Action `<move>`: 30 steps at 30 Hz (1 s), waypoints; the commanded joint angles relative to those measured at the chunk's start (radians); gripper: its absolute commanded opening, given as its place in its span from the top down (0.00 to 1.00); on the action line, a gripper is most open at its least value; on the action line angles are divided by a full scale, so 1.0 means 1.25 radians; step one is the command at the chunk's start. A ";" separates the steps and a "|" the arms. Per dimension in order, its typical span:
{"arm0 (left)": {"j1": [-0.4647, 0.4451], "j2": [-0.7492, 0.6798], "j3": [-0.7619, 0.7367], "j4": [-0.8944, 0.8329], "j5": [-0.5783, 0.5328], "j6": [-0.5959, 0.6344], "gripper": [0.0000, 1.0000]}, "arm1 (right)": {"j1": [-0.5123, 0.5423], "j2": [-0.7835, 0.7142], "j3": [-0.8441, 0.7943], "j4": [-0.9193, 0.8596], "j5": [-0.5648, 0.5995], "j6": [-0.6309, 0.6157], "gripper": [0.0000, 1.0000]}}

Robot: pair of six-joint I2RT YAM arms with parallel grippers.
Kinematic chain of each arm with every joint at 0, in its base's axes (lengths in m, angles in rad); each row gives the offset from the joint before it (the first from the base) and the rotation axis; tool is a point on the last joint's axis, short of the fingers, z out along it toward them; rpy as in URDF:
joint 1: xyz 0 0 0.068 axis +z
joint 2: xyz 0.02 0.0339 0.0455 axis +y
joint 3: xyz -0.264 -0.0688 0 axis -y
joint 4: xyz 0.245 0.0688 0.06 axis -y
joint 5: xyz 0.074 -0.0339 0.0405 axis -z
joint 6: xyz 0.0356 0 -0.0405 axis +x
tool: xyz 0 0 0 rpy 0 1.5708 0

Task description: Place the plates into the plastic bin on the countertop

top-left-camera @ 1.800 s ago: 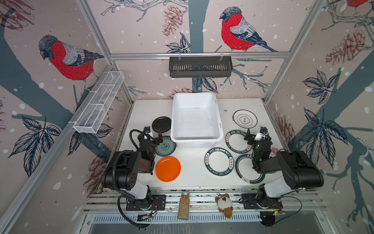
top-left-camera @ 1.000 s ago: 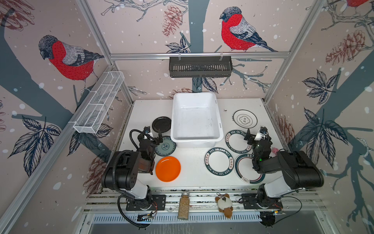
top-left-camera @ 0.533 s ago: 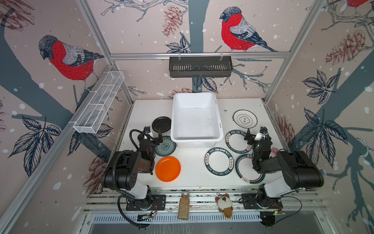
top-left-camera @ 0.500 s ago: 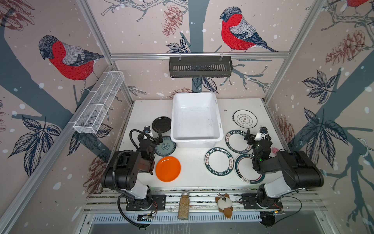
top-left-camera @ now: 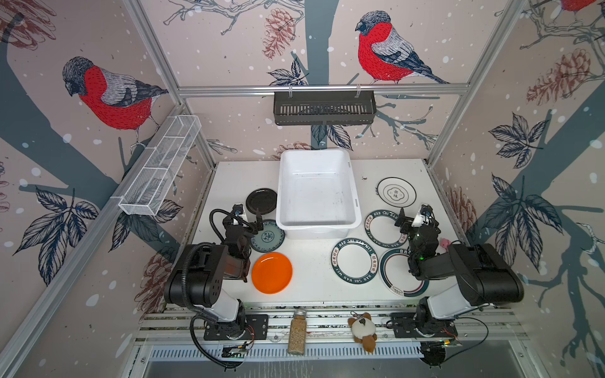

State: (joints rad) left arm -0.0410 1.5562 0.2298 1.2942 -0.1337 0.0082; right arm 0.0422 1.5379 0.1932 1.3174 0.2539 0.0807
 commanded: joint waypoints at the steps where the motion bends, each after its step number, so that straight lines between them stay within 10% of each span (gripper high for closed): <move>1: 0.001 -0.001 -0.001 0.016 -0.007 0.001 0.01 | -0.002 0.001 0.003 0.014 -0.008 0.006 0.00; 14: 0.000 -0.114 0.013 -0.101 -0.058 -0.016 0.01 | -0.003 -0.049 0.033 -0.081 0.088 0.041 0.01; 23: 0.003 -0.218 0.135 -0.419 -0.092 0.040 0.01 | 0.022 -0.152 0.303 -0.621 0.183 0.176 0.00; 30: 0.007 -0.263 0.315 -0.800 -0.075 0.084 0.02 | 0.011 -0.129 0.535 -1.091 0.036 0.397 0.00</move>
State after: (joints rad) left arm -0.0357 1.2415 0.5537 0.5610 -0.2371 0.0715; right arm 0.0570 1.3655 0.8246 0.2615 0.3809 0.4381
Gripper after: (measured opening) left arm 0.979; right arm 0.993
